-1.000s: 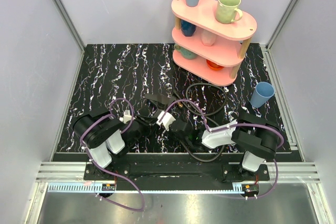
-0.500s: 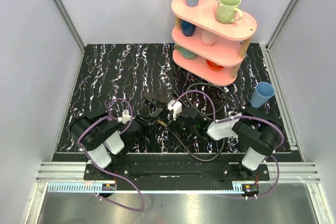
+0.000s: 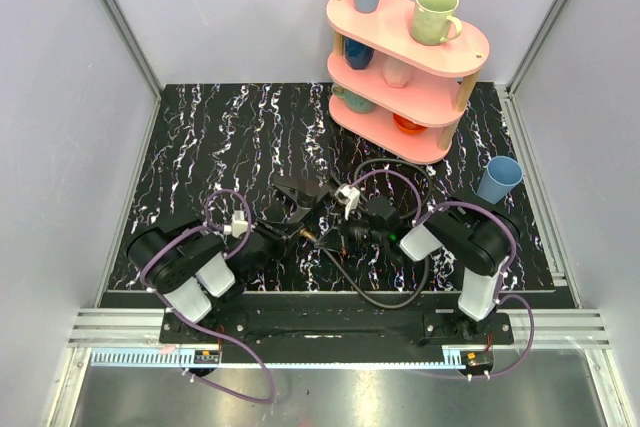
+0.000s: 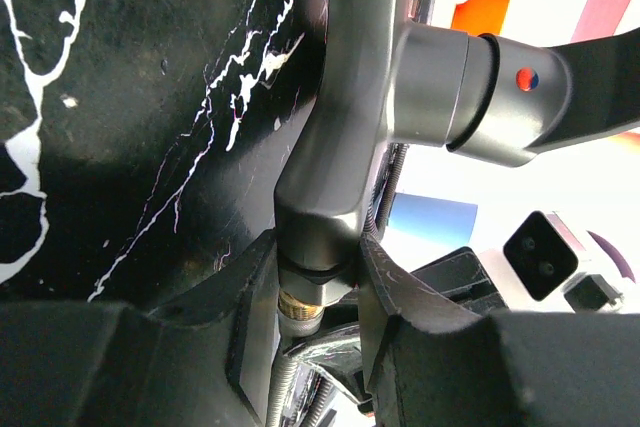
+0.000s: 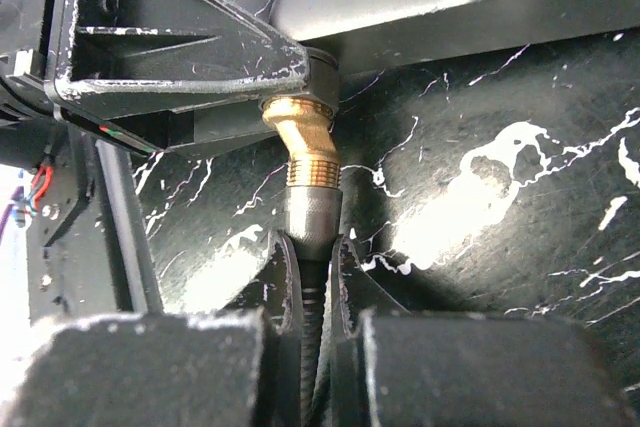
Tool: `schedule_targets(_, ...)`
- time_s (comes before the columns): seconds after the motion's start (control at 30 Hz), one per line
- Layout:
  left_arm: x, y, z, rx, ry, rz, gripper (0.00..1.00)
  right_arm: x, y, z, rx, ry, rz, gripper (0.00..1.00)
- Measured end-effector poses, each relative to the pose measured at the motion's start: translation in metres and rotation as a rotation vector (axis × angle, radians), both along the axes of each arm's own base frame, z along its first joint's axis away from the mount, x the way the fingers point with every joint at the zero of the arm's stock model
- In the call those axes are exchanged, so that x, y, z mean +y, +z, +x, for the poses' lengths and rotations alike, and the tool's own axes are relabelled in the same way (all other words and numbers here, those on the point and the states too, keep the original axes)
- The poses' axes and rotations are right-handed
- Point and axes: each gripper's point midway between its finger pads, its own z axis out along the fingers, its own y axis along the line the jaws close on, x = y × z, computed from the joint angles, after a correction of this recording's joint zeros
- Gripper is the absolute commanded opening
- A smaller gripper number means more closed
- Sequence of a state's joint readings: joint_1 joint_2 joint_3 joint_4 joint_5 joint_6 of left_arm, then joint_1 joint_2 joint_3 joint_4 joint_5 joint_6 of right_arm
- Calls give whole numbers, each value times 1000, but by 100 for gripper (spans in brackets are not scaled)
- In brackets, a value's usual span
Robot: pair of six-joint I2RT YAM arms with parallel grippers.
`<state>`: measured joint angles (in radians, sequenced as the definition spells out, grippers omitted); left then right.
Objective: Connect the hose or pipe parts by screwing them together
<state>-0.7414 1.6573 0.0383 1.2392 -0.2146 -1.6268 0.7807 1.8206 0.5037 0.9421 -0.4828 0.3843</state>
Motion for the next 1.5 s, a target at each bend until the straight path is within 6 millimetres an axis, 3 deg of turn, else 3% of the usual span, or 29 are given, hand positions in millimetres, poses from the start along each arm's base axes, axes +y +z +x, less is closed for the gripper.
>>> schedule_targets(0.77, 10, 14, 4, -44, 45, 16, 0, 12, 12, -2, 438, -6, 230, 1)
schedule_targets(0.83, 11, 18, 5, -55, 54, 10, 0, 12, 17, 0, 475, -14, 246, 6)
schedule_targets(0.87, 11, 19, 5, -59, 55, 8, 0, 12, 18, 0, 490, -15, 251, 16)
schedule_targets(0.97, 11, 20, 6, -61, 55, 5, 0, 11, 21, 1, 508, -19, 259, 27)
schedule_targets(1.0, 11, 20, 6, -63, 56, 3, 0, 11, 22, 1, 504, -18, 258, 40)
schedule_targets(1.1, 6, 23, 3, -65, 37, -14, 0, 11, 30, 6, 454, -28, 252, 52)
schedule_targets(1.3, -7, 27, -7, -59, -23, -42, 0, 6, 71, 24, 261, -74, 211, 63)
schedule_targets(1.33, -8, 27, -8, -58, -28, -44, 0, 5, 78, 28, 229, -81, 201, 71)
schedule_targets(1.5, -9, 30, -8, -66, -33, -51, 0, -13, 98, 44, 46, -179, 53, 75)
